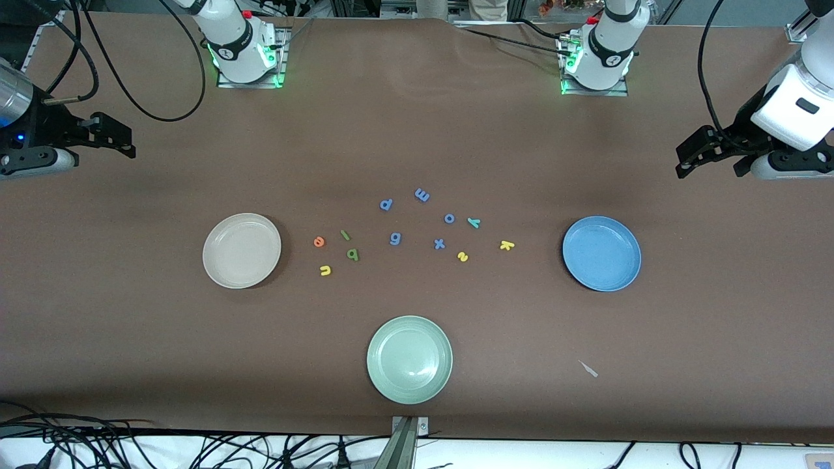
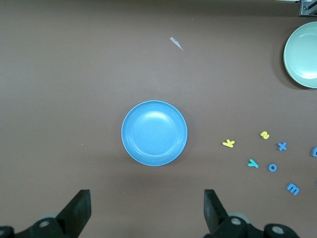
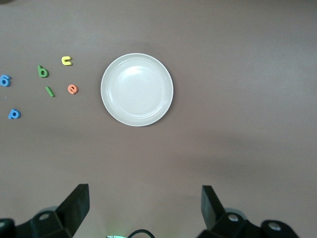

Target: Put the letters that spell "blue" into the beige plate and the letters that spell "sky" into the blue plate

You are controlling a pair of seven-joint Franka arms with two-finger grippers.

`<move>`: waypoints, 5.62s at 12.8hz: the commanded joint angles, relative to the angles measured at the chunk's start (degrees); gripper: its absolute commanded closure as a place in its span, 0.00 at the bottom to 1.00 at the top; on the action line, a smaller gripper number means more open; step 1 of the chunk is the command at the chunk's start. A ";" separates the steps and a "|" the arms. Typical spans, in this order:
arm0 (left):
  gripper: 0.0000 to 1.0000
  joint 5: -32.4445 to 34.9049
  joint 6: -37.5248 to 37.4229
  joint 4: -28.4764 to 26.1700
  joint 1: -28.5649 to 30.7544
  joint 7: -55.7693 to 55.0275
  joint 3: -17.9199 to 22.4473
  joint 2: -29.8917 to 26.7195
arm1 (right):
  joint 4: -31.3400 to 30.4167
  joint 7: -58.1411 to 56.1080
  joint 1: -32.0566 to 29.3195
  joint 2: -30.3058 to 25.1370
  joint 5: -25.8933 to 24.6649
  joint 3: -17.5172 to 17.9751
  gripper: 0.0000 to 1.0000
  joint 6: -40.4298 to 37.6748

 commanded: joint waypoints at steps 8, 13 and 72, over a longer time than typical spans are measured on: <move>0.00 -0.50 -2.65 1.14 0.61 1.16 -0.48 -1.60 | 1.32 -0.51 0.01 0.63 0.28 -0.05 0.00 -0.30; 0.00 -2.34 -0.89 1.67 0.16 0.20 -2.14 -0.10 | 1.32 -0.51 0.01 0.63 0.28 -0.05 0.00 -0.30; 0.00 1.17 1.66 -5.10 1.42 9.86 -2.87 -1.33 | 1.32 -0.51 0.01 0.72 0.54 -0.14 0.00 -0.13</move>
